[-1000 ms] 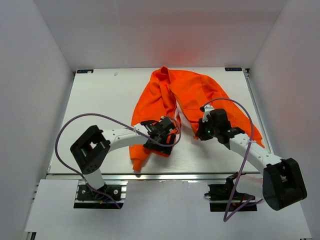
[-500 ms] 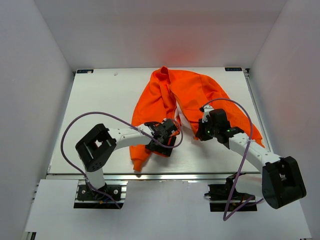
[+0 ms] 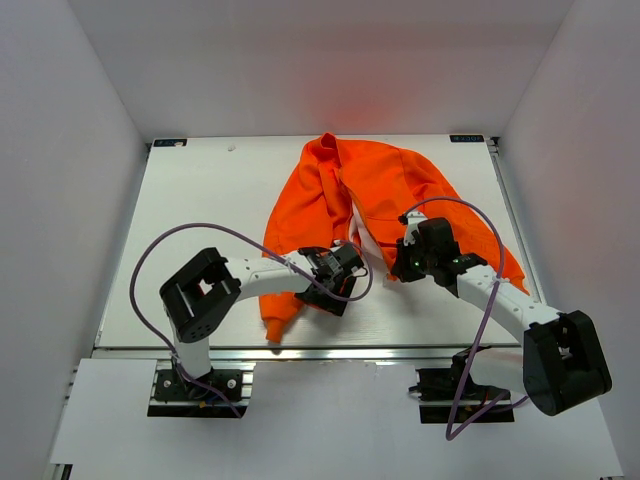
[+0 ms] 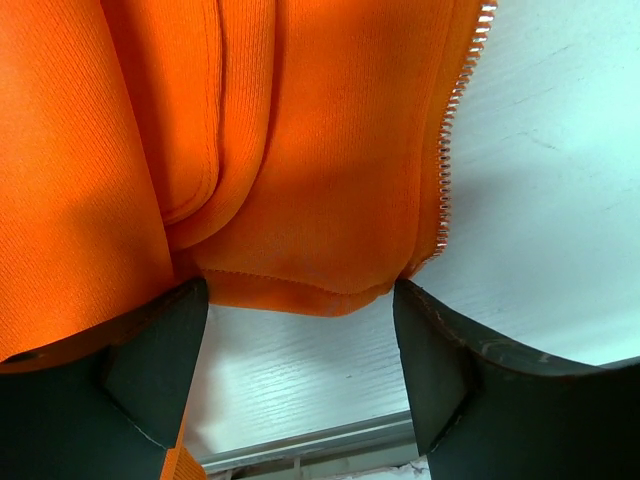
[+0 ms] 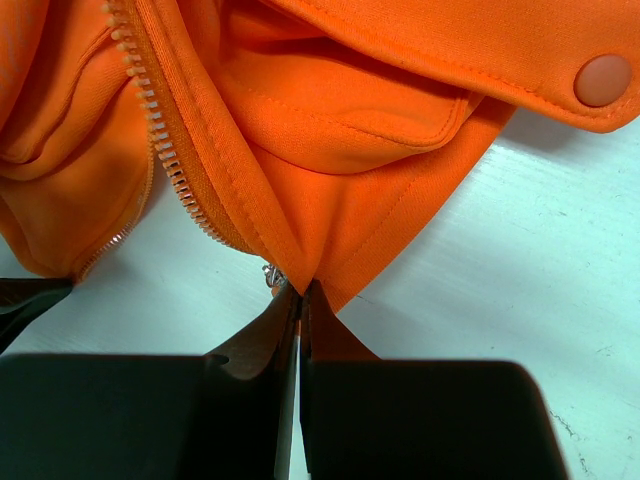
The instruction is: Zip up the jacket
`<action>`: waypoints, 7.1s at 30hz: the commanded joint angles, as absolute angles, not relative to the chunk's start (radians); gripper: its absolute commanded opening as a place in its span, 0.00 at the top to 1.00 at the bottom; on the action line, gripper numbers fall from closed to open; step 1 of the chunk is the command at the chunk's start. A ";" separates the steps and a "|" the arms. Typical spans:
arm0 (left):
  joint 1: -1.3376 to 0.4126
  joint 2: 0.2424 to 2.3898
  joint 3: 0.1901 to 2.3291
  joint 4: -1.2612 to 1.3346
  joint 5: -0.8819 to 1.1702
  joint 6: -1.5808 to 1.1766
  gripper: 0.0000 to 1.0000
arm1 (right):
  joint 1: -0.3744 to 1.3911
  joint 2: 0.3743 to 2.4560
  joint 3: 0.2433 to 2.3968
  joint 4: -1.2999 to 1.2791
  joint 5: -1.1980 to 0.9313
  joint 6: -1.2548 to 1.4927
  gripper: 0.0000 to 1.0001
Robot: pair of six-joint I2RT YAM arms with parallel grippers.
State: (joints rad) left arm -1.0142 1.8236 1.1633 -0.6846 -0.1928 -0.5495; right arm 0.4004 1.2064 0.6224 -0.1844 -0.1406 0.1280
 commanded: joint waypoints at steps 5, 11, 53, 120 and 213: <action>-1.017 1.891 1.169 -0.669 -0.206 -0.543 0.21 | 0.397 1.193 0.632 -0.204 -0.150 0.124 1.00; -1.017 1.823 1.144 -0.646 -0.124 -0.505 0.22 | 0.397 1.193 0.630 -0.206 -0.149 0.123 1.00; -0.959 1.759 1.127 -0.557 -0.074 -0.531 0.20 | 0.397 1.203 0.630 -0.213 -0.153 0.123 1.00; -1.039 1.535 1.146 -0.398 -0.117 -0.522 1.00 | 0.396 1.042 0.517 -0.005 -0.561 0.163 1.00; -1.106 1.328 0.856 0.144 -0.262 -0.736 1.00 | 0.397 0.785 0.268 0.713 -0.571 0.581 1.00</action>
State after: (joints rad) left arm -1.0870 1.3266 0.8165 0.1432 -0.2928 -0.7403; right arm 0.3927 0.8036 0.2695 0.5632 -0.5758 0.5415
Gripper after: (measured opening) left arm 0.036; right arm 0.014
